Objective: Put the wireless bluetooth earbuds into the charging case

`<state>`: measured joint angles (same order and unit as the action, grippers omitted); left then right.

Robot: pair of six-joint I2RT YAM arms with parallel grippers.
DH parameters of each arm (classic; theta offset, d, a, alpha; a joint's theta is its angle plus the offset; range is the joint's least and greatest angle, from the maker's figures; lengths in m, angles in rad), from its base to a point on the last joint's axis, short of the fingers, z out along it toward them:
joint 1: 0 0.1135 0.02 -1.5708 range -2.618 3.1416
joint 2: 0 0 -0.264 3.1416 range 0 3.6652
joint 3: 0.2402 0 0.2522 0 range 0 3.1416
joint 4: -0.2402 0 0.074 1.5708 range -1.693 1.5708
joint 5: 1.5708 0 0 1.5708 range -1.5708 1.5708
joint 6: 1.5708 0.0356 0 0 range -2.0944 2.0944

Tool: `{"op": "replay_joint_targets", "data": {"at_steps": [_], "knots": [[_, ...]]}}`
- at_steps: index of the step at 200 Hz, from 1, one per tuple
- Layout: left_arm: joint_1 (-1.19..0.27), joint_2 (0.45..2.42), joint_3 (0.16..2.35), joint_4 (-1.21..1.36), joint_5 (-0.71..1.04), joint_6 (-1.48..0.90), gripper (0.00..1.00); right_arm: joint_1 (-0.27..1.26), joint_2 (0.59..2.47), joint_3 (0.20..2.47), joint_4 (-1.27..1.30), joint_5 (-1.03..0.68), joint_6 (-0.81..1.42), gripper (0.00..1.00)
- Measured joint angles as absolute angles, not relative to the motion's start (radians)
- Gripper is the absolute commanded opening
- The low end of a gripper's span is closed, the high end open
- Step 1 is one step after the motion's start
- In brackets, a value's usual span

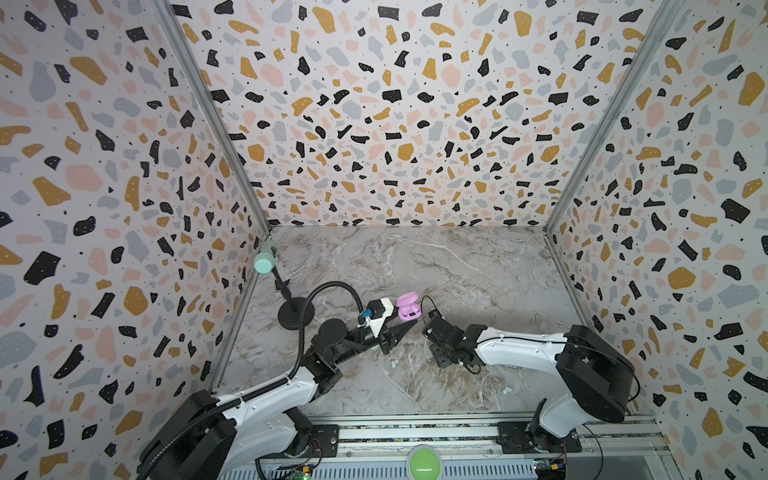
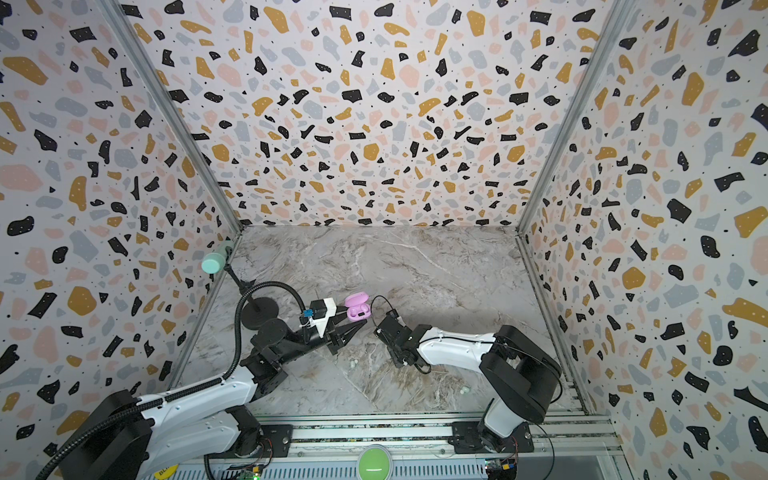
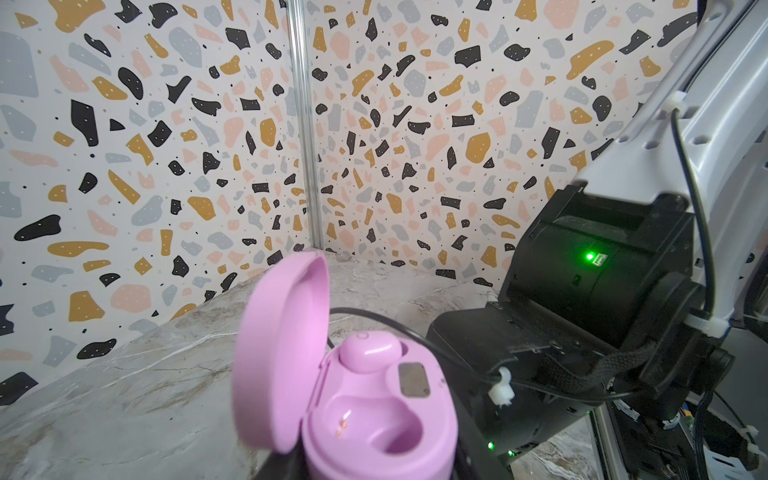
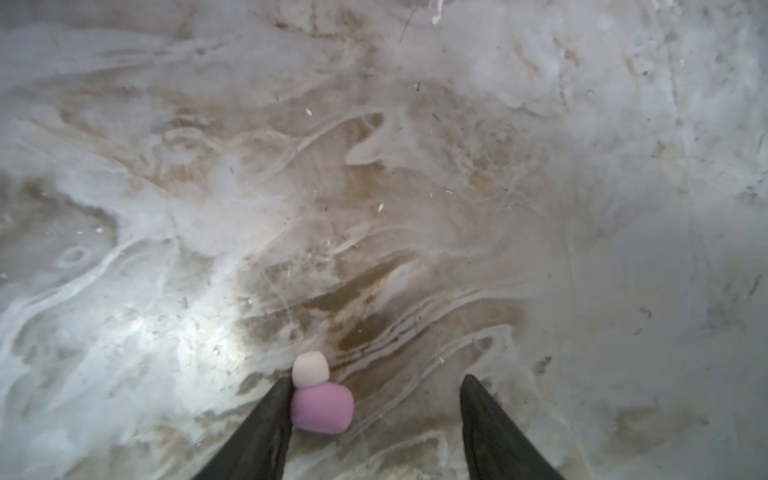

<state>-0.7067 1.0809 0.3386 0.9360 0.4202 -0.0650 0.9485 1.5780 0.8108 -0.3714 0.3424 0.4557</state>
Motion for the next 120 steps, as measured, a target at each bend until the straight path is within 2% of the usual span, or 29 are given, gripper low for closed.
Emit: {"op": "replay_joint_targets", "data": {"at_steps": [120], "knots": [[-0.707,1.083,0.339,0.935,0.420,-0.065,0.08,0.875,1.573,0.823,-0.404,0.412,0.413,0.65]]}}
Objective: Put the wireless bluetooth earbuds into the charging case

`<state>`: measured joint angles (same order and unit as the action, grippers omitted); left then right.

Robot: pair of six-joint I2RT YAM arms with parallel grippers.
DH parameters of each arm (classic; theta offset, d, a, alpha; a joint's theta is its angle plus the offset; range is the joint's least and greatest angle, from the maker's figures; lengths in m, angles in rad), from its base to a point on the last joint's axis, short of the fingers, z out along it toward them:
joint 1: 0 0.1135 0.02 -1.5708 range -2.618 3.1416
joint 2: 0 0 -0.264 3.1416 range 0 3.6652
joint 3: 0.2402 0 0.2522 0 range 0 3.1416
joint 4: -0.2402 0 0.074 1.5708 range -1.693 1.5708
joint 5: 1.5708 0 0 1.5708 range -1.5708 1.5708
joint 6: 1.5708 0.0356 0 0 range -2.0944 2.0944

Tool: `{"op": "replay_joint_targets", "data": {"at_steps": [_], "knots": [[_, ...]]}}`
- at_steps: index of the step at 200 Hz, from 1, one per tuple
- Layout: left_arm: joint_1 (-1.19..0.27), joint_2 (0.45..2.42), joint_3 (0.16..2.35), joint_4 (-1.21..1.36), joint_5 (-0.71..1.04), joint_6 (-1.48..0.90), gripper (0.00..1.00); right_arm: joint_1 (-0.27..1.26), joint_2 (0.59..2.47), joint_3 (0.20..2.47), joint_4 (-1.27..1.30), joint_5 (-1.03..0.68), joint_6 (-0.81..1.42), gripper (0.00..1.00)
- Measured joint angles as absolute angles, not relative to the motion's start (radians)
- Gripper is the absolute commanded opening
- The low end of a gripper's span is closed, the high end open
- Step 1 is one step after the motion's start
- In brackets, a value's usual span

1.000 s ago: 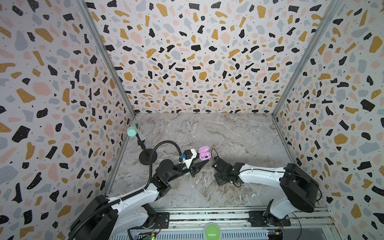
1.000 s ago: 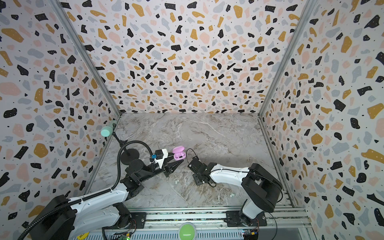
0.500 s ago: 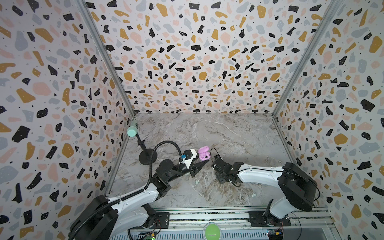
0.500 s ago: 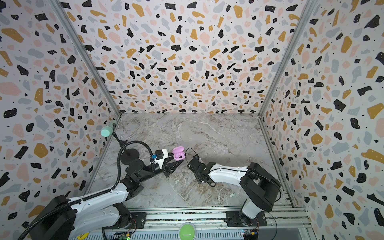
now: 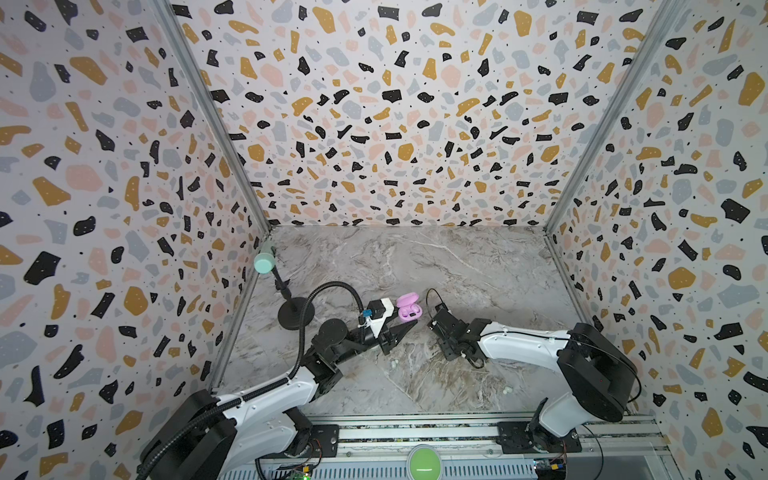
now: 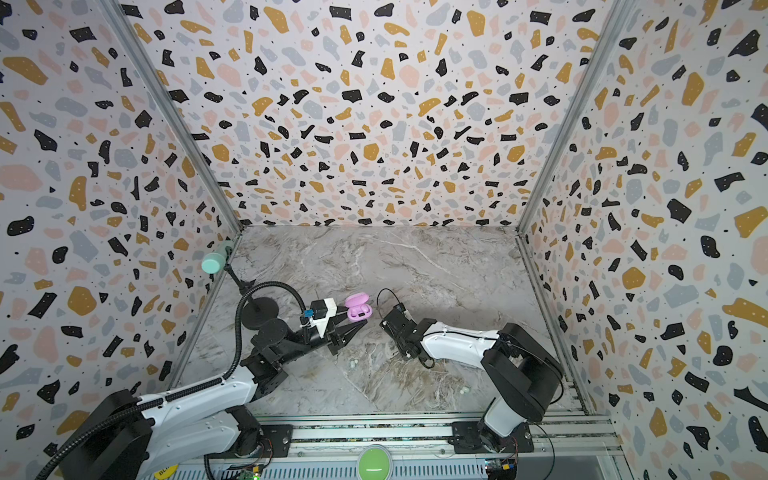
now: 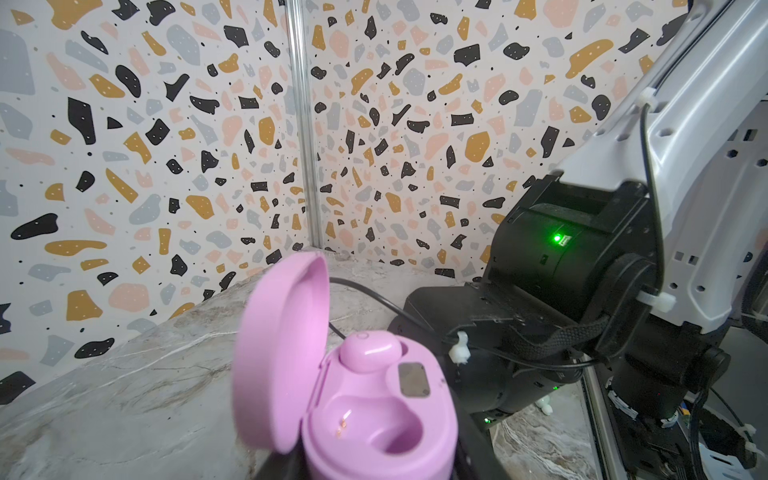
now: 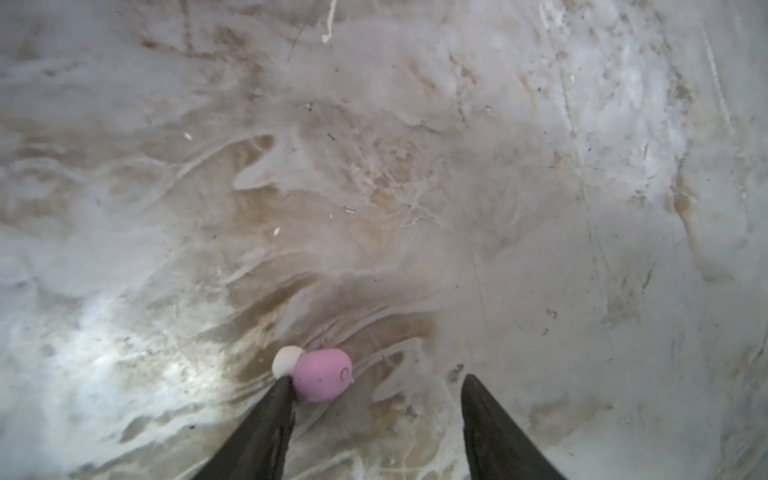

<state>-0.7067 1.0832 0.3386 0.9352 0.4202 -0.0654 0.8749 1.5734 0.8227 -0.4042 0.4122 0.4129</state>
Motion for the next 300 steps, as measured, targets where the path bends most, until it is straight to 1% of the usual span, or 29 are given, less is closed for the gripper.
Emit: {"op": "replay_joint_targets", "data": {"at_steps": [101,123,164,201,236,300], "knots": [[-0.707,1.090,0.339,0.935,0.421,-0.065,0.08,0.827,1.538,0.823,-0.409,0.396,0.390,0.66],[-0.707,1.090,0.339,0.935,0.421,-0.065,0.08,0.788,1.528,0.823,-0.405,0.323,0.396,0.66],[-0.707,1.090,0.339,0.935,0.421,-0.065,0.08,0.676,1.486,0.823,-0.361,0.106,0.476,0.66],[-0.707,1.090,0.339,0.935,0.421,-0.065,0.08,0.665,1.496,0.822,-0.323,-0.052,0.561,0.66],[-0.707,1.090,0.339,0.935,0.421,-0.065,0.08,0.665,1.545,0.822,-0.300,-0.121,0.598,0.66],[-0.707,1.090,0.338,0.935,0.421,-0.065,0.09,0.660,1.590,0.827,-0.257,-0.157,0.605,0.66]]}}
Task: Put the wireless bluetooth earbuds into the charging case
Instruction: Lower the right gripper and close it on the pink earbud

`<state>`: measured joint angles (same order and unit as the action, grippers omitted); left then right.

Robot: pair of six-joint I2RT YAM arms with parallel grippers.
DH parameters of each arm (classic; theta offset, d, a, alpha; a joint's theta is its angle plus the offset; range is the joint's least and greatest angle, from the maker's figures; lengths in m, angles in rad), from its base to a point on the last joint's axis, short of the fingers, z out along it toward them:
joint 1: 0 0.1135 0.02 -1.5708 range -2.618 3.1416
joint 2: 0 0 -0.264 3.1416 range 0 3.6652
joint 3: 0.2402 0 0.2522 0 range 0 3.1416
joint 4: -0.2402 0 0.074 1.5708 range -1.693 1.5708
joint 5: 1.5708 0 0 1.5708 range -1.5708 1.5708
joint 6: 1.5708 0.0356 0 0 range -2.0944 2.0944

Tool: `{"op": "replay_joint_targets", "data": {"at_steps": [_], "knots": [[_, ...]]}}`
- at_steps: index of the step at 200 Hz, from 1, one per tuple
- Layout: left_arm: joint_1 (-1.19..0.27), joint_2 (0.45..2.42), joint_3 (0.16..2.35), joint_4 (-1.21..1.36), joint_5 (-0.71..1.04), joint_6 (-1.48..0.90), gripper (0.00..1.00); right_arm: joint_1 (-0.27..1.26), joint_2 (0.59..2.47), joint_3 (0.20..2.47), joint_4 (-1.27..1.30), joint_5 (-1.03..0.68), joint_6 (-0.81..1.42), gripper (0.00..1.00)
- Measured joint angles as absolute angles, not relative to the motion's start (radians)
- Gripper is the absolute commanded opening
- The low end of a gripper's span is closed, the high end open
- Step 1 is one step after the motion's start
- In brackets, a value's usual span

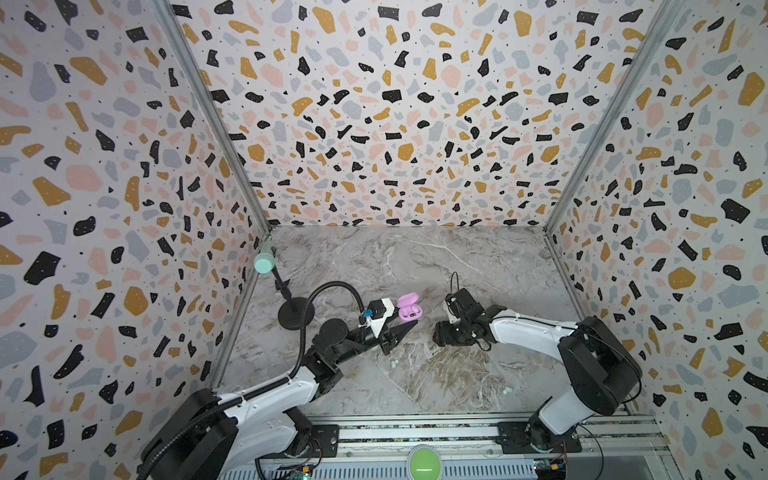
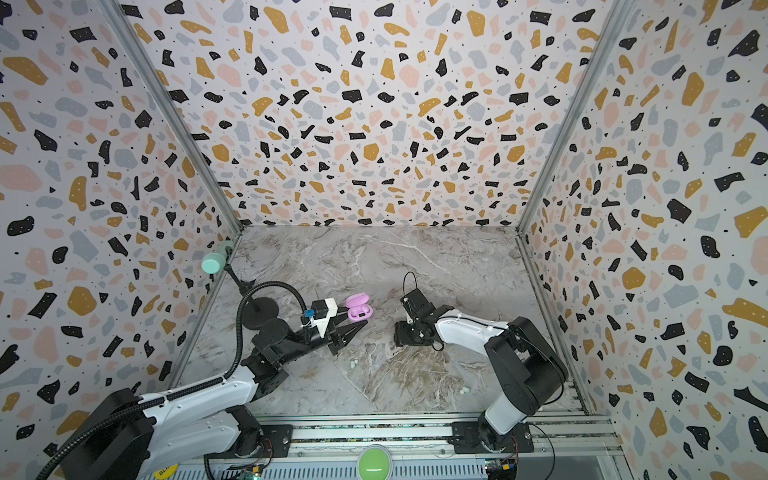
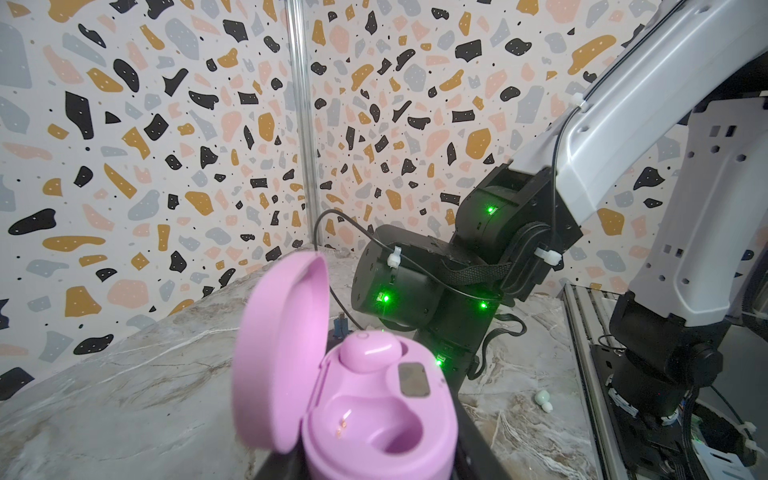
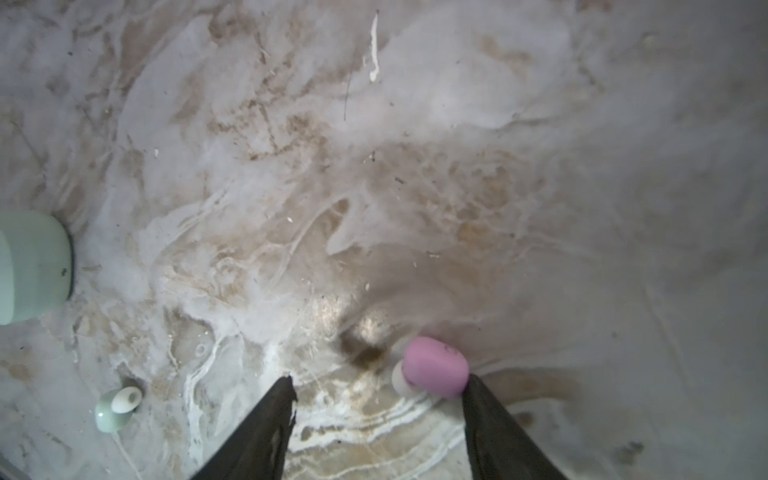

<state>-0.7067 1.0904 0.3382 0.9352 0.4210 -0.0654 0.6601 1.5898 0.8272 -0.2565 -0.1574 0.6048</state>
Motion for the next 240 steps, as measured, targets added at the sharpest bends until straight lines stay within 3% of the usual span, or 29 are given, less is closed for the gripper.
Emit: {"op": "replay_joint_targets", "data": {"at_steps": [145,180,240], "knots": [[-0.707,1.090,0.338,0.935,0.421,-0.065,0.08,0.660,1.656,0.904,-0.268,-0.183,0.546,0.65],[-0.707,1.090,0.338,0.935,0.421,-0.065,0.08,0.658,1.657,0.936,-0.327,-0.150,0.533,0.49],[-0.707,1.090,0.338,0.935,0.421,-0.065,0.08,0.656,1.673,0.995,-0.405,-0.100,0.548,0.39]]}}
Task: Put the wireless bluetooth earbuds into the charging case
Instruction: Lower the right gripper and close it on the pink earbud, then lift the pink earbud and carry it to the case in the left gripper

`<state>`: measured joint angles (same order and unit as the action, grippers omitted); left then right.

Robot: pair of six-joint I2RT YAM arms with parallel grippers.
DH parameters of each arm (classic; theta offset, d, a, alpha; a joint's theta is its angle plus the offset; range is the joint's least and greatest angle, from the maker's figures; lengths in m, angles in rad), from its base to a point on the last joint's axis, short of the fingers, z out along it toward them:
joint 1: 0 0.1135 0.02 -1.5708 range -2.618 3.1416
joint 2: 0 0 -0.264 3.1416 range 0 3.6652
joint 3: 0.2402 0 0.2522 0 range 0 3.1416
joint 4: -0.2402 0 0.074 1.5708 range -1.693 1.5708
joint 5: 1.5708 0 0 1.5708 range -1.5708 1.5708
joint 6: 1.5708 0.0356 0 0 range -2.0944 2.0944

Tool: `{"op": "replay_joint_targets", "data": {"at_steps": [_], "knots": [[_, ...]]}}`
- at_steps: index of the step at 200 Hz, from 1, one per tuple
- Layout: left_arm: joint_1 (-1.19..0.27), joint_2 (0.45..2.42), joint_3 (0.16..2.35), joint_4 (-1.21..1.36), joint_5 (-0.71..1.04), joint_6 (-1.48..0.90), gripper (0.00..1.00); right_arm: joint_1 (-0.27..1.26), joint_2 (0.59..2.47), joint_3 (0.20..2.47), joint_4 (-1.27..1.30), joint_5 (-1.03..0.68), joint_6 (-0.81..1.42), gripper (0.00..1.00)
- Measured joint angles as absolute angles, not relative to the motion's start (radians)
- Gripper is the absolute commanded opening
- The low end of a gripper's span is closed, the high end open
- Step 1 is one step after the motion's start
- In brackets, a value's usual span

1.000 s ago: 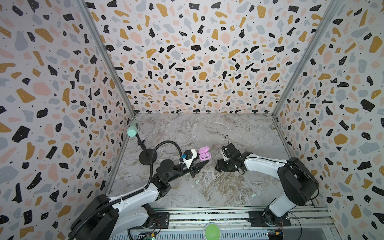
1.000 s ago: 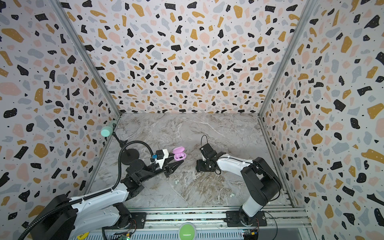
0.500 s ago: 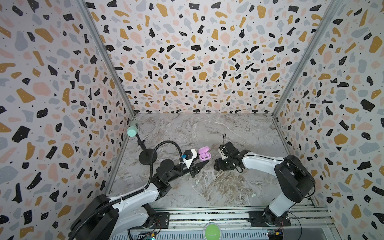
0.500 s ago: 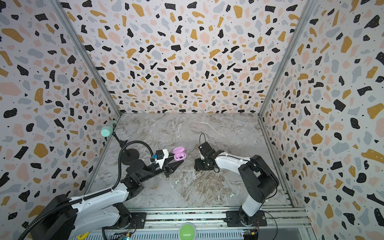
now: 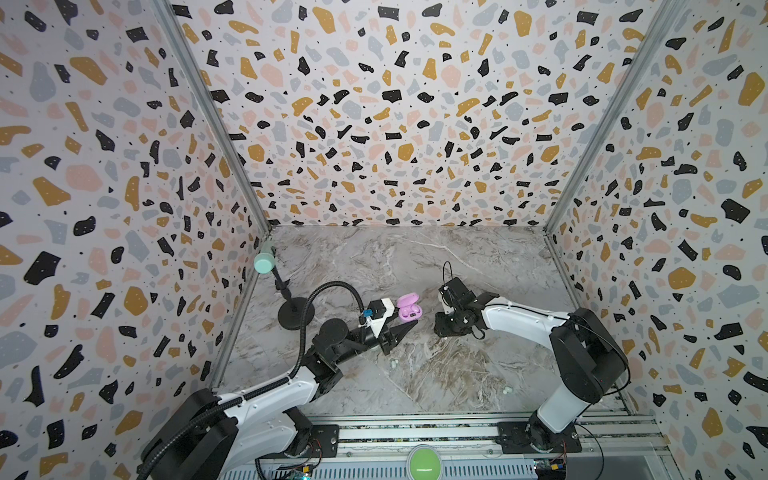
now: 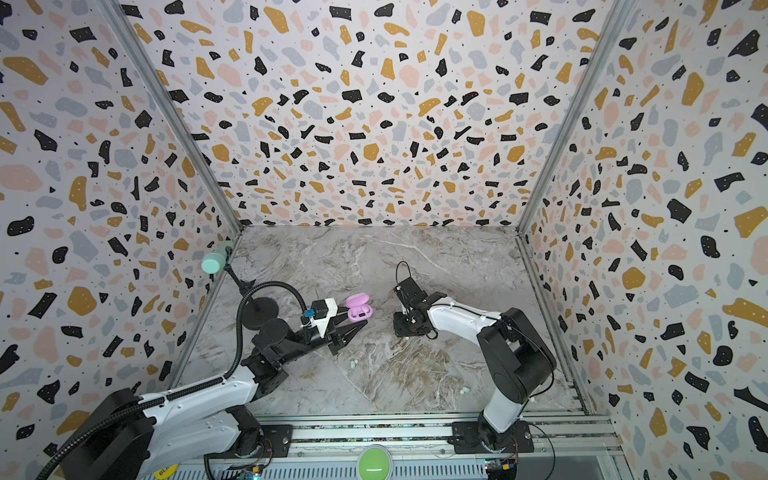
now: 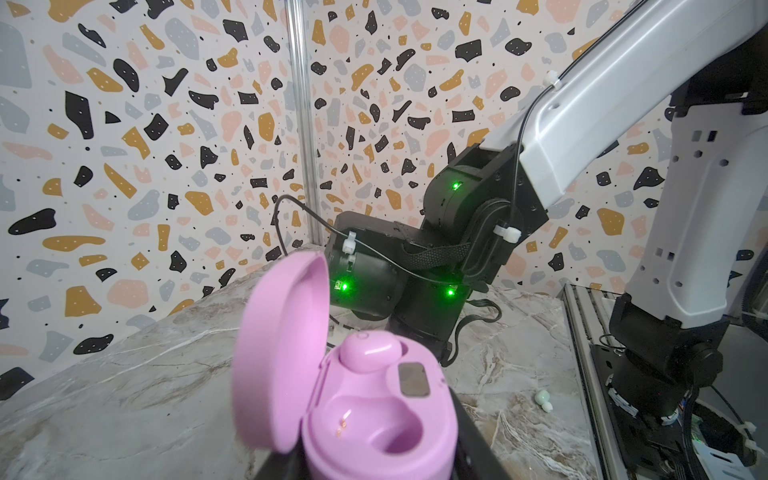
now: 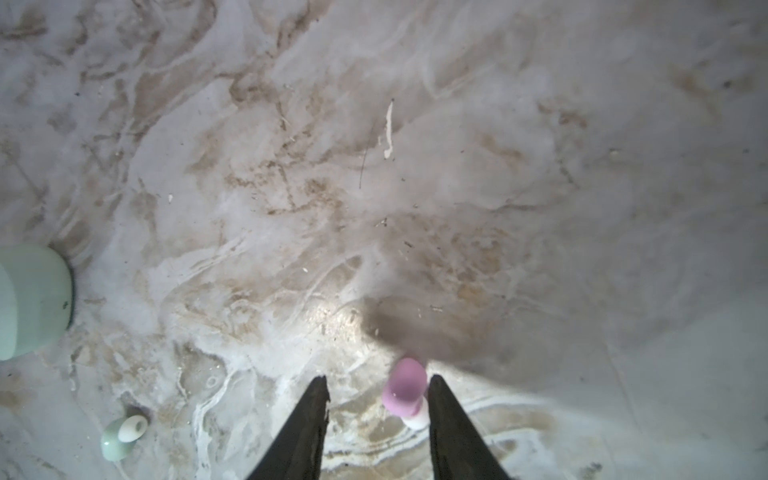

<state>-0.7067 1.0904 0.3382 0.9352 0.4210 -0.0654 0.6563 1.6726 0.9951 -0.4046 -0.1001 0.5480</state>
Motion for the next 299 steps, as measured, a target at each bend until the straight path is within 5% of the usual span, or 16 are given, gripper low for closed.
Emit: {"op": "replay_joint_targets", "data": {"at_steps": [93,299], "knots": [[-0.707,1.090,0.338,0.935,0.421,-0.065,0.08,0.683,1.736,1.029,-0.472,-0.030,0.553,0.36],[-0.707,1.090,0.333,0.935,0.421,-0.065,0.08,0.718,1.770,1.069,-0.495,0.052,0.536,0.12]]}}
